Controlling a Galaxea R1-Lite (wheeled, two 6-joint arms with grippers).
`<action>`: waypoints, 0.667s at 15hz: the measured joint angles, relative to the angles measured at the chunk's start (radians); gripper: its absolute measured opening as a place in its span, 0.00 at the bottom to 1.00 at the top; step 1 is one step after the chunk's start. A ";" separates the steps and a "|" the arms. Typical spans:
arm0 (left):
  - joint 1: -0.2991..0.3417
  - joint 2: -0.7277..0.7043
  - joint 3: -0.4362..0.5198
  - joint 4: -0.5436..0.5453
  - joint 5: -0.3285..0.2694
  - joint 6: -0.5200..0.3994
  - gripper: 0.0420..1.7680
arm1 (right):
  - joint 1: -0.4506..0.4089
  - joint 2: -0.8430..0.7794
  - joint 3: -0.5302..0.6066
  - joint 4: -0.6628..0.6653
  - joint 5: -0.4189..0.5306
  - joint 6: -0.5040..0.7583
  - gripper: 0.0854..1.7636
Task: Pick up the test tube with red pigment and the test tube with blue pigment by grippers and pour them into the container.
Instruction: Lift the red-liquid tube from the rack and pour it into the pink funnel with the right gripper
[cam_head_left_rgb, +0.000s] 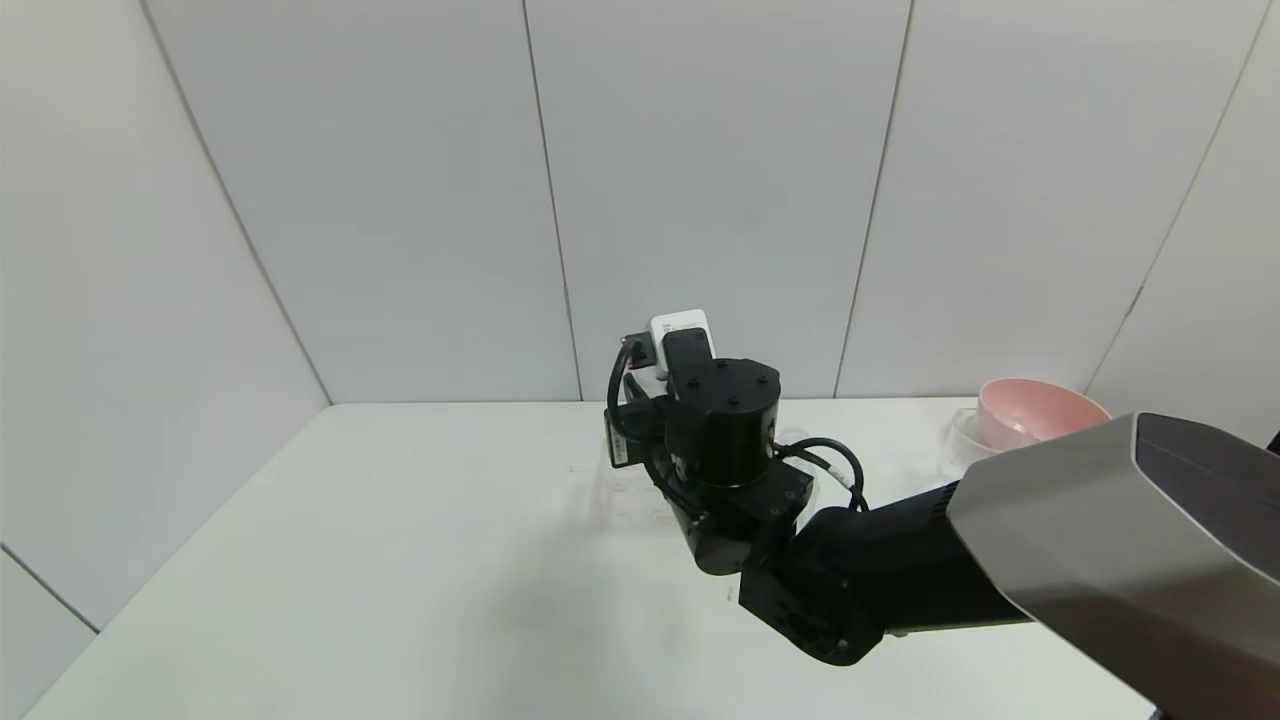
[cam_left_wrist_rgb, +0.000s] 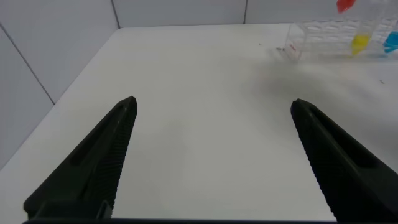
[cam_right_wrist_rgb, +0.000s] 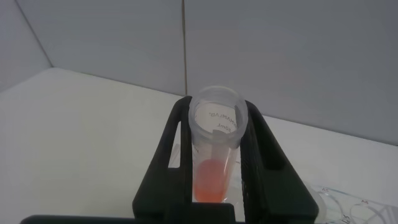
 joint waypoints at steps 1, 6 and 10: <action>0.000 0.000 0.000 0.000 0.000 0.000 1.00 | 0.001 -0.005 0.000 0.000 0.000 -0.002 0.25; 0.000 0.000 0.000 0.000 0.000 0.000 1.00 | 0.001 -0.063 0.091 -0.006 0.016 -0.003 0.25; 0.000 0.000 0.000 0.000 0.000 0.000 1.00 | 0.000 -0.217 0.356 -0.036 0.150 -0.001 0.25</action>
